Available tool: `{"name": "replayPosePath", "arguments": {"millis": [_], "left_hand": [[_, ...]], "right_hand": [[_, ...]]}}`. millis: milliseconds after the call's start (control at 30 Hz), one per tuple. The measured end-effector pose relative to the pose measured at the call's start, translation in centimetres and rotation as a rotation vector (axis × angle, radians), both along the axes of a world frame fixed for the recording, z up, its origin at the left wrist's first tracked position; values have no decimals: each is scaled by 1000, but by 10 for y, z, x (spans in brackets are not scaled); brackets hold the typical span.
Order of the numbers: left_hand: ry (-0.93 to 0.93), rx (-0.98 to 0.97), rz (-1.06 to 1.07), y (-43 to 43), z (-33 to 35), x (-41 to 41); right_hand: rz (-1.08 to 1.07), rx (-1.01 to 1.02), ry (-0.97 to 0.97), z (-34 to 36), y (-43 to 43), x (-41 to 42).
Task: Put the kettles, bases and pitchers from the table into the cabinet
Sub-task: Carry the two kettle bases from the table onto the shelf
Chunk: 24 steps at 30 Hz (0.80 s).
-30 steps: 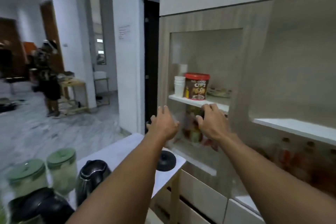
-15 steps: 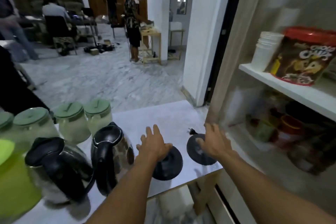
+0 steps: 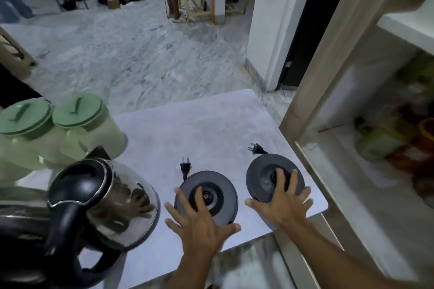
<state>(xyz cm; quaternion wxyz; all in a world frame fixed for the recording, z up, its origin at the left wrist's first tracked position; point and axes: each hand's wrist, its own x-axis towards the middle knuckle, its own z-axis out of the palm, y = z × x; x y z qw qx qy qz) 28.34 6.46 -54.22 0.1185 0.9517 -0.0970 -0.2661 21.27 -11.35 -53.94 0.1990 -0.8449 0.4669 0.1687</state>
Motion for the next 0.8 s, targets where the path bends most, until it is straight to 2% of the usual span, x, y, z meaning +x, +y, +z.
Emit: {"name": "replayPosePath", "arguments": {"millis": [233, 367, 800], "left_hand": [[-158, -54, 80, -15, 4, -1], [-168, -53, 98, -19, 7, -5], [-187, -72, 153, -22, 10, -45]], "right_hand": [[8, -90, -120, 0, -4, 6], [-8, -87, -145, 6, -4, 7], [129, -97, -133, 14, 3, -22]]}}
